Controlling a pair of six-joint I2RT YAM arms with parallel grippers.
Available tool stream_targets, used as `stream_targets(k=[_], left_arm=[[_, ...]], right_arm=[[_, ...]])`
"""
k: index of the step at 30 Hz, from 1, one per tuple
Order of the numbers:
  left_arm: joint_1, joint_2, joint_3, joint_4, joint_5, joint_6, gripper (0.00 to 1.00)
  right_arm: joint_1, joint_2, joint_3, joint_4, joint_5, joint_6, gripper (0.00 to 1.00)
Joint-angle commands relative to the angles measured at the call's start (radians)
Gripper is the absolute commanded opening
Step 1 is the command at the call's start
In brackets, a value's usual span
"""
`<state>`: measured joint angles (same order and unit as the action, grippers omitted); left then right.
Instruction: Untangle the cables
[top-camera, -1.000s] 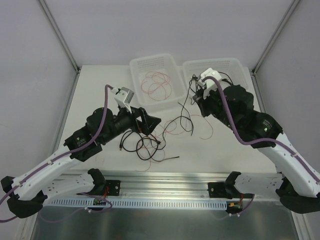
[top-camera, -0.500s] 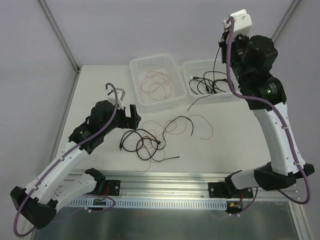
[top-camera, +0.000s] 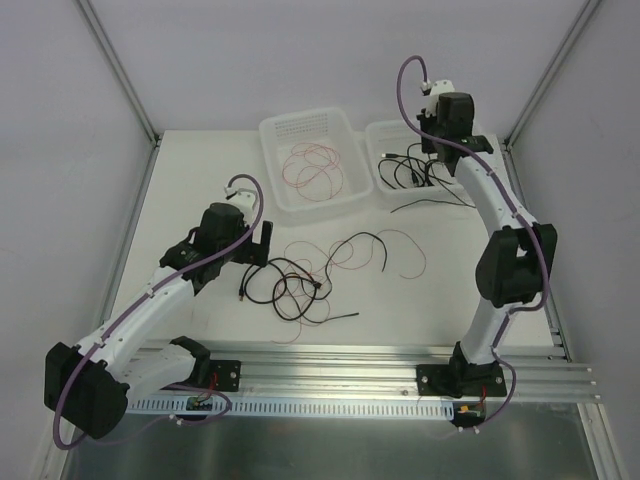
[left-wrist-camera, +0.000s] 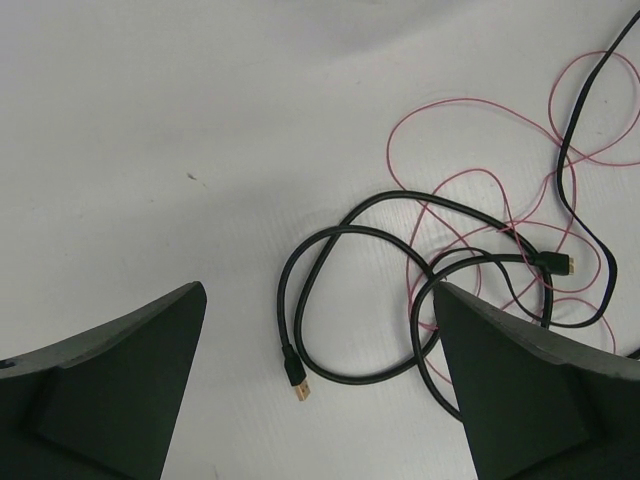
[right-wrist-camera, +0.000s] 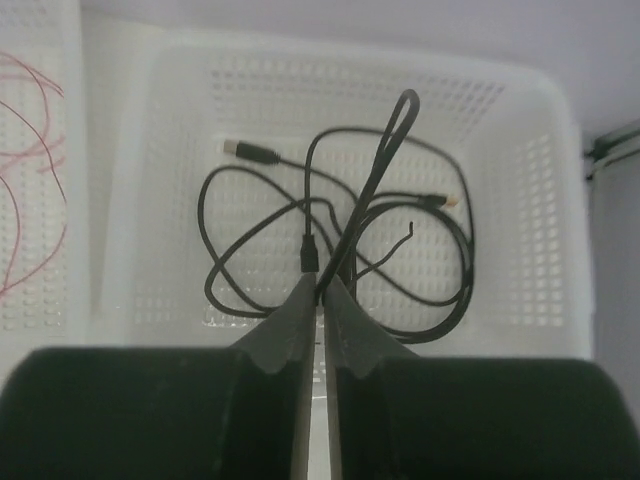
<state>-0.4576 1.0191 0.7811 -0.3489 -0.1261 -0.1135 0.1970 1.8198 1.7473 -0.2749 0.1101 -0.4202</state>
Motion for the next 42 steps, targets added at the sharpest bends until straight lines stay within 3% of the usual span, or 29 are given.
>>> stream_targets(k=[1, 4, 5, 9, 12, 17, 19, 24, 30, 42], left_arm=[[0.005, -0.002, -0.003, 0.028, -0.047, 0.041, 0.99], [0.004, 0.012, -0.002, 0.027, -0.049, 0.044, 0.99], [0.004, 0.018, -0.002, 0.028, -0.052, 0.046, 0.99], [0.004, 0.024, -0.003, 0.027, -0.046, 0.043, 0.99], [0.004, 0.027, 0.001, 0.021, -0.044, 0.043, 0.99], [0.004, 0.024, 0.0, 0.014, -0.041, 0.041, 0.99], [0.004, 0.021, 0.001, 0.013, -0.04, 0.041, 0.99], [0.004, 0.015, 0.001, 0.01, -0.027, 0.048, 0.99], [0.004, 0.015, 0.0, 0.008, -0.035, 0.061, 0.99], [0.004, 0.067, 0.006, 0.005, -0.027, 0.08, 0.99]], right_arm=[[-0.014, 0.033, -0.005, 0.025, -0.038, 0.106, 0.14], [-0.024, 0.05, -0.018, -0.023, -0.036, 0.136, 0.37], [-0.024, 0.038, -0.026, -0.029, -0.041, 0.139, 0.52], [-0.033, -0.066, -0.092, -0.044, -0.039, 0.165, 0.7], [-0.067, -0.163, -0.184, -0.041, -0.032, 0.22, 0.71], [-0.229, -0.328, -0.43, 0.027, -0.064, 0.374, 0.71], [-0.333, -0.359, -0.504, 0.068, -0.173, 0.455, 0.71], [-0.548, -0.357, -0.727, 0.374, -0.465, 0.584, 0.71], [-0.649, -0.214, -0.724, 0.545, -0.664, 0.614, 0.72], [-0.657, -0.04, -0.546, 0.413, -0.825, 0.327, 0.73]])
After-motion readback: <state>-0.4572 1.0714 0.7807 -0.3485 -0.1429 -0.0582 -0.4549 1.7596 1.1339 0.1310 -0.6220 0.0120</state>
